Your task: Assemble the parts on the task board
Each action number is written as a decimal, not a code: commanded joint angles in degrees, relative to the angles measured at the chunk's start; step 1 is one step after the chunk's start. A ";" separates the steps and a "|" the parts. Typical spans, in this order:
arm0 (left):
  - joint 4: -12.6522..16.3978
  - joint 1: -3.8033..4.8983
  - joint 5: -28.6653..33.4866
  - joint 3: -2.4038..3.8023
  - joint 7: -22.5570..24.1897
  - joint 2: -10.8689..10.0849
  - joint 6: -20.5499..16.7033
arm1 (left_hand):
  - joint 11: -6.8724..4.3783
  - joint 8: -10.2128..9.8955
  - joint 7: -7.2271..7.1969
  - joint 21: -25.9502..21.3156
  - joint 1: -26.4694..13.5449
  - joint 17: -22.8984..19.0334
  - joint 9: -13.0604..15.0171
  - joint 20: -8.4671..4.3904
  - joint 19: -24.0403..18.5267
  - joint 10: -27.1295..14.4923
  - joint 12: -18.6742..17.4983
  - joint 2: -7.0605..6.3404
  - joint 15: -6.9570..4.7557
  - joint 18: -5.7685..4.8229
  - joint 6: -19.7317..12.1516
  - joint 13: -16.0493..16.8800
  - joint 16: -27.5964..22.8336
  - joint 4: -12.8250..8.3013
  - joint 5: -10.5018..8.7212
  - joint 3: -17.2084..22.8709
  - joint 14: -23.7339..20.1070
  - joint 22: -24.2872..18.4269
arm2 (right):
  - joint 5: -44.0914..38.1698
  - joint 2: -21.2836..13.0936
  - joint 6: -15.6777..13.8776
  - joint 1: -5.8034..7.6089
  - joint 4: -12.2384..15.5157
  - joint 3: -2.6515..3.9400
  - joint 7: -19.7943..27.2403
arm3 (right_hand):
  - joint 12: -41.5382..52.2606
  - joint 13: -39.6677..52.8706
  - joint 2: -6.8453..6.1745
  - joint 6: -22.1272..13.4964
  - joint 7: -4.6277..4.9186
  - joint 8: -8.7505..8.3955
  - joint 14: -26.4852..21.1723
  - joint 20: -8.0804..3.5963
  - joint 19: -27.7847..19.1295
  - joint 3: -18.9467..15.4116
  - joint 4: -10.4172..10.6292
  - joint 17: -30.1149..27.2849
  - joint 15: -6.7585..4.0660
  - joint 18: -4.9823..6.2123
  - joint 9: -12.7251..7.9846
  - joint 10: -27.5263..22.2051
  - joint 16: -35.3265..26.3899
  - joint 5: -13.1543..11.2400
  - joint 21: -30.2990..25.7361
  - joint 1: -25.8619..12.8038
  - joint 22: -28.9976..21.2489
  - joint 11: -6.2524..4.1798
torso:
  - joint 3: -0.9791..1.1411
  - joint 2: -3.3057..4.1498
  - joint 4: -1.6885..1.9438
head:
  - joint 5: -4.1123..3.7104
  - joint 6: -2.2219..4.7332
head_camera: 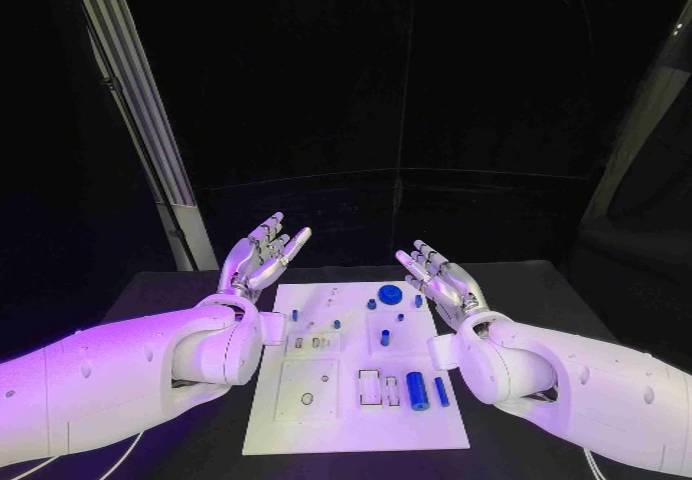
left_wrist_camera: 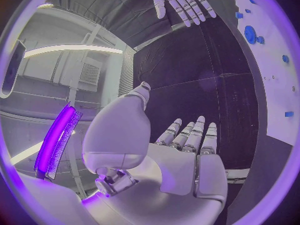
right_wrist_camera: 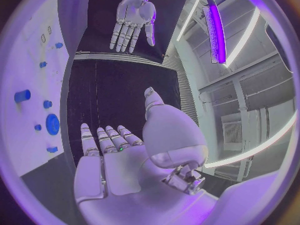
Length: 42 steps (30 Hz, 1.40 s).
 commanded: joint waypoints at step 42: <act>8.35 1.09 2.76 -0.49 6.23 -7.80 21.77 | -0.62 5.69 6.48 15.68 5.07 3.62 2.31 -0.61 38.13 46.74 7.05 5.55 -2.99 2.58 39.02 2.75 10.41 -9.65 0.09 -3.02 42.13 5.14 | -69.12 1.98 12.16 11.64 -14.43 0.47 -18.96 | 4.23 2.99 2.20 56.15 3.13 5.94 74.00 -7.65 48.53 0.71 -22.57 5.64 -6.66 5.57 3.24 65.63 12.54 -2.41 43.54 16.62 20.88 -2.51 | -0.58 7.47 1.48 | -1.34 1.47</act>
